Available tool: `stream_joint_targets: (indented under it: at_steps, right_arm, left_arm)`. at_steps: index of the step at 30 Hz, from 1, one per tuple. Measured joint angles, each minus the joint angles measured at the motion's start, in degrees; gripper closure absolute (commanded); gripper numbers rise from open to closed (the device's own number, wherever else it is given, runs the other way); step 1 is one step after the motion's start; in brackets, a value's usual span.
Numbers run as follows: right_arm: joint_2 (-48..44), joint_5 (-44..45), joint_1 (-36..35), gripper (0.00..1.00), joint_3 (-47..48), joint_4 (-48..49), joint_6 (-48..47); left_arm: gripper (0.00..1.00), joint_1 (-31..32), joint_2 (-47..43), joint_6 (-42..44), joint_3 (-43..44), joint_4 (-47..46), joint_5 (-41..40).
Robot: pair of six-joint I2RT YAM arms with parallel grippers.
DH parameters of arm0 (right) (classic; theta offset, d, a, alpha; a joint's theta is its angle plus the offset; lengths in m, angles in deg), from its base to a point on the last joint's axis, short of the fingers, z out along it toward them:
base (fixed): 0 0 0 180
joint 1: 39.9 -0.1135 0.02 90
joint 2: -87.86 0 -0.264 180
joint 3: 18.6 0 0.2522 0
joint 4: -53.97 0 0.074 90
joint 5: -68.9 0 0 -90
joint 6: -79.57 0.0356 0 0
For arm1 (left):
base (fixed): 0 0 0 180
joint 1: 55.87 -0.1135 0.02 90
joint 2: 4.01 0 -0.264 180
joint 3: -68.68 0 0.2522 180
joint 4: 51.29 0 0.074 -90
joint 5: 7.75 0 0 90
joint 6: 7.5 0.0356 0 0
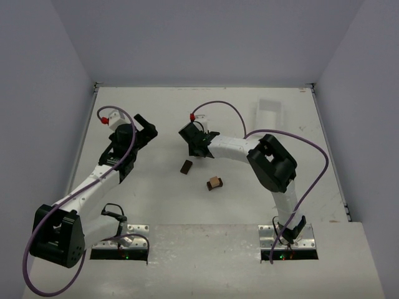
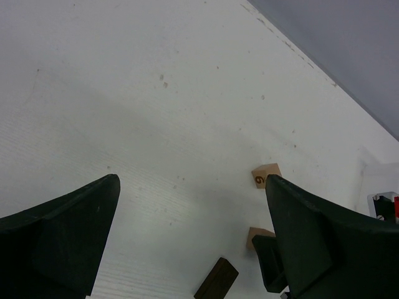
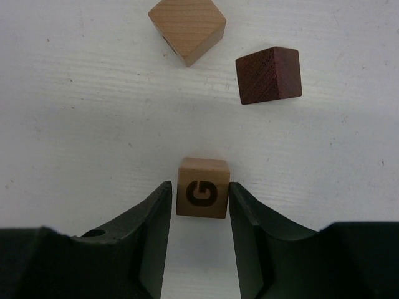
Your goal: Build the wood block tower
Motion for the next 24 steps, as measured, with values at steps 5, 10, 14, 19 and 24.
stream_joint_targets:
  at_steps: [5, 10, 14, 19, 24]
  right_arm:
    - [0.26, 0.03, 0.0, 0.62, 0.0, -0.02, 0.72]
    - [0.26, 0.77, 0.0, 0.77, -0.27, 0.52, 0.91]
    - [0.07, 0.99, 0.0, 0.84, -0.94, 2.41, -3.21]
    - [-3.75, -1.15, 0.02, 0.86, -4.92, 6.43, -16.74]
    - [-14.43, -3.73, 0.0, 0.86, -7.36, 3.46, -25.55]
  left_arm:
    - [0.0, 0.0, -0.3, 0.0, -0.02, -0.46, 0.26]
    - [0.0, 0.0, -0.51, 0.02, -0.34, -1.14, 0.62]
    - [0.0, 0.0, -0.57, 0.14, -0.42, -1.4, 0.92]
    - [0.0, 0.0, -0.57, 0.51, -0.53, -2.17, 1.44]
    - [0.0, 0.02, -0.57, 1.17, -0.72, -2.64, 1.71]
